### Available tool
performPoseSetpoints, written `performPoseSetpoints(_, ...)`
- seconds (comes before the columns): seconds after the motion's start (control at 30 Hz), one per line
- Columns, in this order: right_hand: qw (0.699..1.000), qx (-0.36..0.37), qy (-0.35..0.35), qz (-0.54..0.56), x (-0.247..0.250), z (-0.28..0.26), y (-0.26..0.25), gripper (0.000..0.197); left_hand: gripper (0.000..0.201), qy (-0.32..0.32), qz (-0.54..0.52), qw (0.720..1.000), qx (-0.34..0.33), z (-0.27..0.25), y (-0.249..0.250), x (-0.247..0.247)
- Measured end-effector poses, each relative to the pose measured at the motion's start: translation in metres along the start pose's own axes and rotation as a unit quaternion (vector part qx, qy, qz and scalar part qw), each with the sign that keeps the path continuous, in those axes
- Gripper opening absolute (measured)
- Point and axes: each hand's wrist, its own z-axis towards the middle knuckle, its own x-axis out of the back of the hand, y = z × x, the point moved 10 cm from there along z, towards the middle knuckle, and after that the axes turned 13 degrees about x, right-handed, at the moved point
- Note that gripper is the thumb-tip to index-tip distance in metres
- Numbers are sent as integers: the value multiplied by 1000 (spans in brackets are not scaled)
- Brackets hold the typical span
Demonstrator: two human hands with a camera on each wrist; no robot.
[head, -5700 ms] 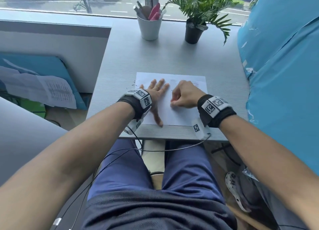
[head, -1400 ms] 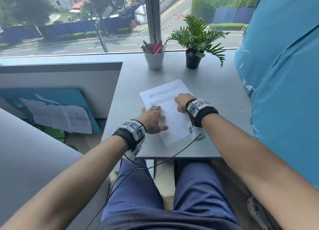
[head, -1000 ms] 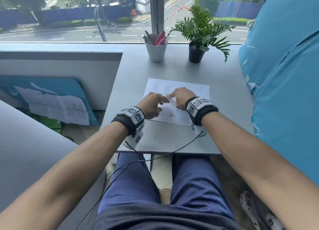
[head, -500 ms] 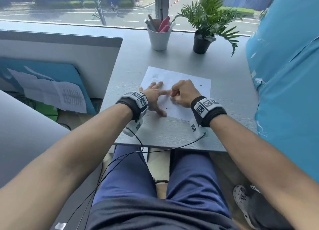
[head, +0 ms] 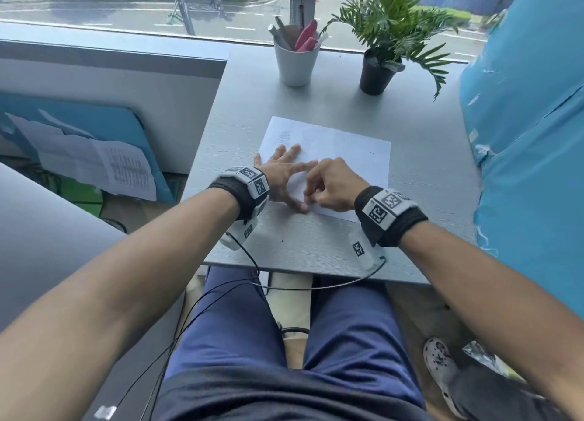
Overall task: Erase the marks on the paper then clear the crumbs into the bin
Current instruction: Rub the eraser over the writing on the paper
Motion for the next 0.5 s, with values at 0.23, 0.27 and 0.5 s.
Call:
performPoseSetpoints(0.23,996,-38,84,-24,40,19,29,4,114,-1,-1,1000,0,0,1,0)
performPoseSetpoints(0.27,996,-40,80,-21,37,19,28,4,114,-1,2,1000,2,0,0,0)
performPoseSetpoints(0.5,999,-8,-32,-4,8,13,8,8,119,-1,0,1000,5,2,0,0)
